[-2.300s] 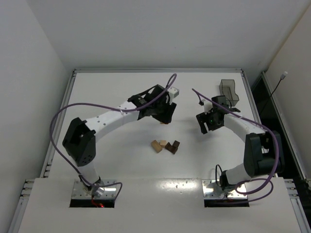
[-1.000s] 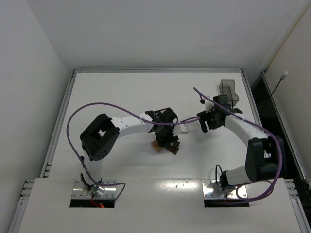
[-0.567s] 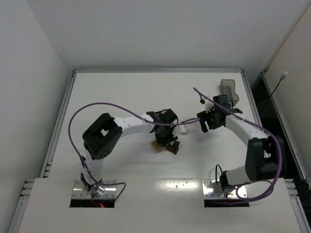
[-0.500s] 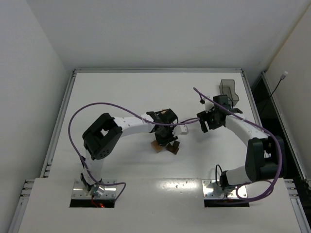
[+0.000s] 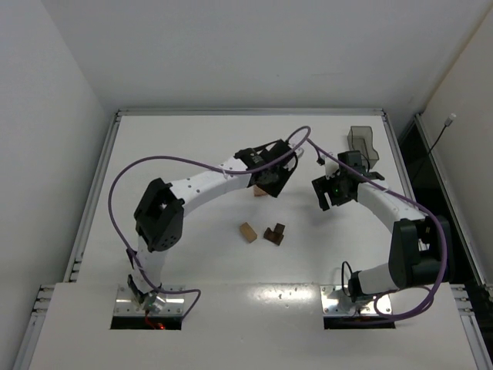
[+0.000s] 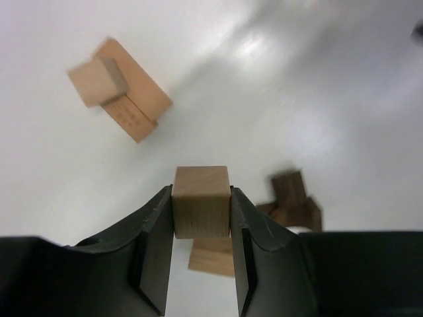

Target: Build the wood block tower

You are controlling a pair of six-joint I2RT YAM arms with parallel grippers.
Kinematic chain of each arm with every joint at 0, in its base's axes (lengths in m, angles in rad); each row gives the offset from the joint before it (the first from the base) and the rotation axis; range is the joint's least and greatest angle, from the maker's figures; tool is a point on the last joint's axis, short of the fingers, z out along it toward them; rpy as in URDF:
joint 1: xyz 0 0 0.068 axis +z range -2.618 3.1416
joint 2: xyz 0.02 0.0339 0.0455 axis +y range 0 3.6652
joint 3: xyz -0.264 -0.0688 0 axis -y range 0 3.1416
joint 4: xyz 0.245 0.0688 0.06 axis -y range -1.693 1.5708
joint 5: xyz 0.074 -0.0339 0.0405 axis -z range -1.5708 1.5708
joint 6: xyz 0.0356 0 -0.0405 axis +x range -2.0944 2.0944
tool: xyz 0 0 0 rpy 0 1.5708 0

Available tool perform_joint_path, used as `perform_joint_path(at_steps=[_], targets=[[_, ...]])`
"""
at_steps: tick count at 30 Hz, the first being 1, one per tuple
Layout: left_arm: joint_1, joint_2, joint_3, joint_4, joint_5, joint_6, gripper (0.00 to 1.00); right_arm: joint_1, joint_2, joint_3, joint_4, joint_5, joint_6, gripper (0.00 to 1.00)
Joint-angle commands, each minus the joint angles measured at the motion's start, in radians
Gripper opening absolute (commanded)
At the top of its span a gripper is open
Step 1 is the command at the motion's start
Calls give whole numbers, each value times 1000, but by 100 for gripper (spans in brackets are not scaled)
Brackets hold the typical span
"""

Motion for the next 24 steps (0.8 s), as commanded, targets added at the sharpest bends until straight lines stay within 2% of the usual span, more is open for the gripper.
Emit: perform_joint_path(at_steps=[1, 5, 16, 24], targets=[[10, 81, 109, -152, -73, -260, 0, -6, -1, 26, 32, -11, 8, 71], [25, 190, 235, -234, -120, -306, 0, -6, -1, 26, 32, -11, 8, 71], [88, 233, 235, -203, -99, -361, 0, -6, 9, 26, 32, -11, 8, 71], [119, 301, 293, -194, -78, -361, 0, -6, 18, 26, 23, -11, 8, 71]])
